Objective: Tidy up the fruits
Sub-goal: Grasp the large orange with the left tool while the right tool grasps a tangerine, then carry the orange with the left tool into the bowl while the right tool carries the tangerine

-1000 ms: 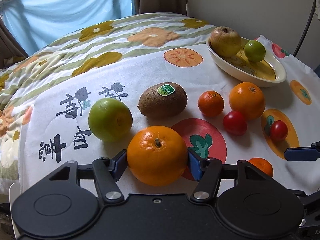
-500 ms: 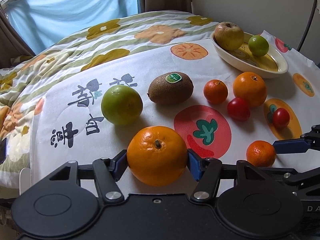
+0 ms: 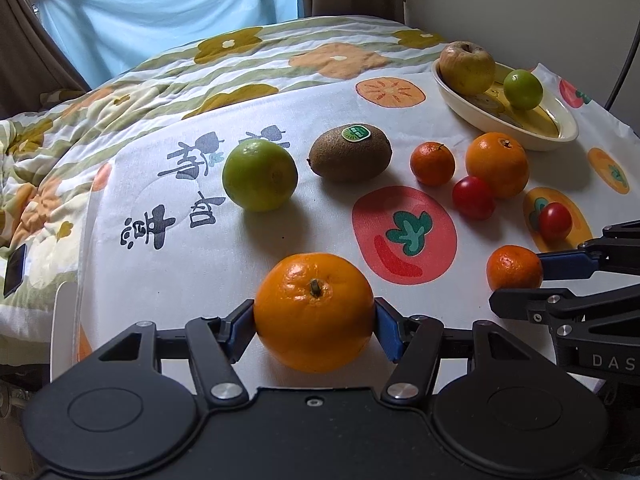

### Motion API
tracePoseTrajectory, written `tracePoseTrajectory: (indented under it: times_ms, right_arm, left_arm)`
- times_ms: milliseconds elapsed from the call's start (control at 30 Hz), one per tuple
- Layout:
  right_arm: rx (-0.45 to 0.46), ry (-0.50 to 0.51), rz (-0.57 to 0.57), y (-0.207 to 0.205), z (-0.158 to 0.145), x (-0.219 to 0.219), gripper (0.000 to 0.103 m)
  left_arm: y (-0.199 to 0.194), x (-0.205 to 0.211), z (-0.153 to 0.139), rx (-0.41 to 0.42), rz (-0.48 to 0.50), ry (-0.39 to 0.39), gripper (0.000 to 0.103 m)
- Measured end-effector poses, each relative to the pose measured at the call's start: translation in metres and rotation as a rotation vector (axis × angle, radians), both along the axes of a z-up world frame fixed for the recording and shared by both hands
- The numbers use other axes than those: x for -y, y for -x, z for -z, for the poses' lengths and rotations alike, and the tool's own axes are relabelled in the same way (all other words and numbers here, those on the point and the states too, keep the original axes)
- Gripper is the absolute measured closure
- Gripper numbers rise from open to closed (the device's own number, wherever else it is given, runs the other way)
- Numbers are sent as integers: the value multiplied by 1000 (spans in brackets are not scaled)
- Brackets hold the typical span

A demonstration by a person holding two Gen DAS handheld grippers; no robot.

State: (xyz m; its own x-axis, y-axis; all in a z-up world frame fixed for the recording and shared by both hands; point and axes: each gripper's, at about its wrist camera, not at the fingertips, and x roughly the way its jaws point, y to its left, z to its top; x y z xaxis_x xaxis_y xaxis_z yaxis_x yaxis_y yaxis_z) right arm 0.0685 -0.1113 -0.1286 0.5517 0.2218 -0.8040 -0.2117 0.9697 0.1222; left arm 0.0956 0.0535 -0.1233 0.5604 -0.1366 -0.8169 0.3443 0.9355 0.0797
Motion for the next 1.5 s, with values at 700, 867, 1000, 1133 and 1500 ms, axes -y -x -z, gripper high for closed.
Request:
tracePoseTrajectory:
  times_ms: [700, 867, 1000, 1133, 1500]
  right_arm:
    - [105, -25, 35, 10, -69, 65, 51]
    - [121, -15, 55, 8, -82, 101, 51]
    - [135, -2, 55, 2, -88, 134, 51]
    - [147, 11, 45, -8, -90, 162, 51]
    - [166, 11, 26, -45, -86, 227, 51]
  left_arm:
    - [36, 57, -78, 102, -18, 60, 37]
    - [33, 88, -89, 114, -20, 77, 37]
    - [27, 117, -94, 126, -11, 86, 37]
    - [18, 146, -95, 131, -9, 95, 37]
    - [-17, 212, -82, 126, 0, 77, 37]
